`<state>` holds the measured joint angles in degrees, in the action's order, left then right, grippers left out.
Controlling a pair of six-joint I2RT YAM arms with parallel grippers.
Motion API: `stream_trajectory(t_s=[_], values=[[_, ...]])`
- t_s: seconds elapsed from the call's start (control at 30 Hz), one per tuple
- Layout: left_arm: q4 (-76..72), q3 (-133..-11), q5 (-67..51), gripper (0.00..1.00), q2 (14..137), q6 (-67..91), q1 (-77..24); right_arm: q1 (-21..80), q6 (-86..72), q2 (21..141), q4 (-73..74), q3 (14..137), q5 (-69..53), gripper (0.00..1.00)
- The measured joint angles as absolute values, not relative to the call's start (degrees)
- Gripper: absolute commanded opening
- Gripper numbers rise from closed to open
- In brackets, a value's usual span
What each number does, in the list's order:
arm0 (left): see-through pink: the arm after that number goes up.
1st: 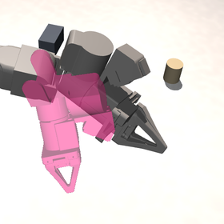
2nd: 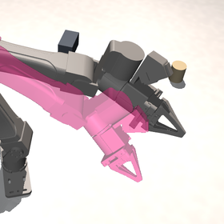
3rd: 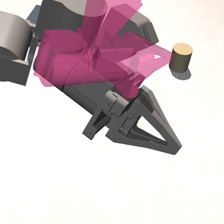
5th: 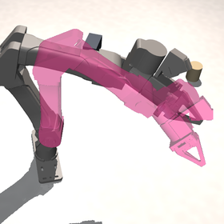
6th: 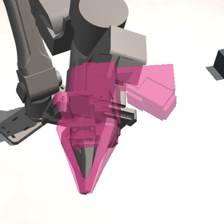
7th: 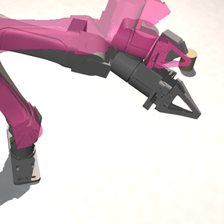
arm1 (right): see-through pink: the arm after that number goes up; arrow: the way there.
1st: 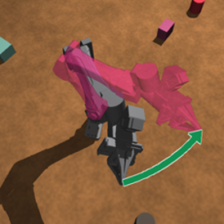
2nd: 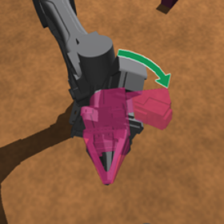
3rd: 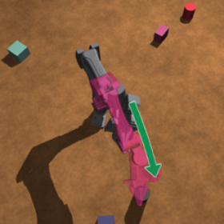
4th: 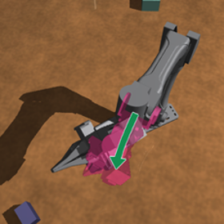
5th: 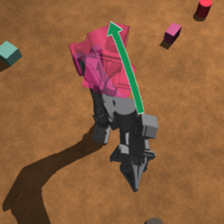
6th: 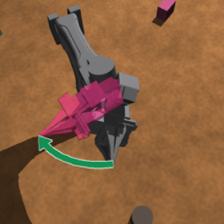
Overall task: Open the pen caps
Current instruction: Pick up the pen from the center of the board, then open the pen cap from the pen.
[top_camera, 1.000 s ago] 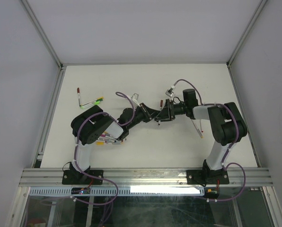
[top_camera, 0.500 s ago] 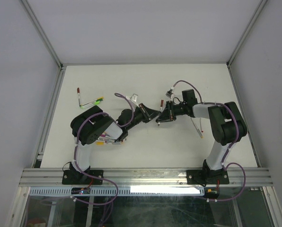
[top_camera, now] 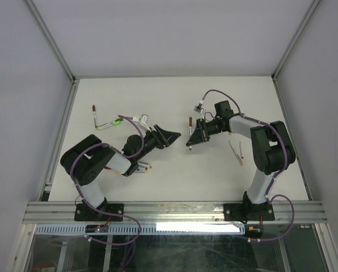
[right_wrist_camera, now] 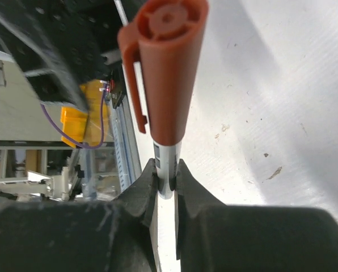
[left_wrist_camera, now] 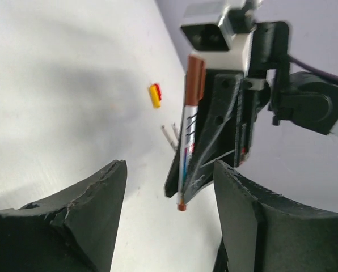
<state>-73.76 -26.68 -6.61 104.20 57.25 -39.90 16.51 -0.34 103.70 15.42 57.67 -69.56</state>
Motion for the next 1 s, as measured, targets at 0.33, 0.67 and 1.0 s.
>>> stream_trajectory(t_s=[0.33,0.67,1.0], values=[[-63.9,-22.7,-7.5,0.99,77.8,41.2,-39.1,16.5,20.8,98.3,36.2,63.6,-66.3,0.00],[-67.2,-21.3,-22.2,0.96,75.1,38.1,-35.9,17.0,37.7,96.3,51.7,67.4,-66.3,0.00],[-81.5,-23.8,-30.9,0.73,90.6,41.5,-36.5,20.1,53.3,96.3,65.5,70.8,-69.1,0.00]])
